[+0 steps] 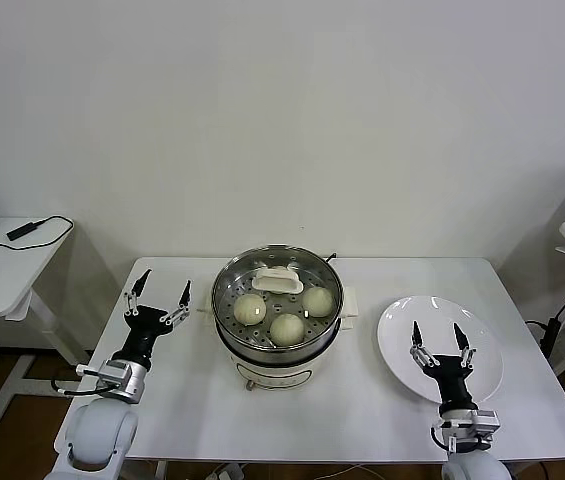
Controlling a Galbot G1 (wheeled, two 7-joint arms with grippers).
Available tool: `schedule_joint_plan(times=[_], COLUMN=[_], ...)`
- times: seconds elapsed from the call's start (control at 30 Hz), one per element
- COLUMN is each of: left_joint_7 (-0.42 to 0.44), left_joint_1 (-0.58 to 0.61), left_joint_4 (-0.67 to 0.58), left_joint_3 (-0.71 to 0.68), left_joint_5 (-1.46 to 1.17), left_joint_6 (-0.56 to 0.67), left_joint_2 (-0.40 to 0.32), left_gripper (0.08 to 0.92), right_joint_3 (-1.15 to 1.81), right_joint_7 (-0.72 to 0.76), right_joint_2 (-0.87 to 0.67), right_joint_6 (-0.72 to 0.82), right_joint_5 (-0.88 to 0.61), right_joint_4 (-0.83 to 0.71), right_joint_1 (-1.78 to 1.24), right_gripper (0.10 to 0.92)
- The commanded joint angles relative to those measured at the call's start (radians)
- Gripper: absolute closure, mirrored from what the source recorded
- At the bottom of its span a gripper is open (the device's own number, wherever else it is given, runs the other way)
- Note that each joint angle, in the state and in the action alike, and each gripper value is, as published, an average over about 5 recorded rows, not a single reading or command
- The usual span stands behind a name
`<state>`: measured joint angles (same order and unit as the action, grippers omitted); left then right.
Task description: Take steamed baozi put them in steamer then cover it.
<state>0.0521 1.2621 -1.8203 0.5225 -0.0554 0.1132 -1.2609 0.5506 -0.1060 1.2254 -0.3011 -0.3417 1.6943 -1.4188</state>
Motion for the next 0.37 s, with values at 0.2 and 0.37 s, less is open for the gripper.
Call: schedule_joint_plan(times=[0.2,0.37], left_joint_7=[0.003,0.002], left_joint_1=[0.046,0.058], left_joint_4=[0.004,-0.003], left_joint_3=[0.011,0.009], left_joint_5=[-0.023,-0.018], left_joint_6=[0.042,0.046], left_joint_2=[0.000,0.000], left_gripper=[0.177,0.177], right_joint_3=[0.001,0.000], right_joint_7=[-0.003,-0.006], right_joint_2=[0.017,0.021], right_joint_6=[-0.017,-0.019], right_joint_5=[0.030,0.038], right_joint_4=[0.032,0.039], right_joint_1=[-0.047,-0.058], right_gripper=[0.203,0.203])
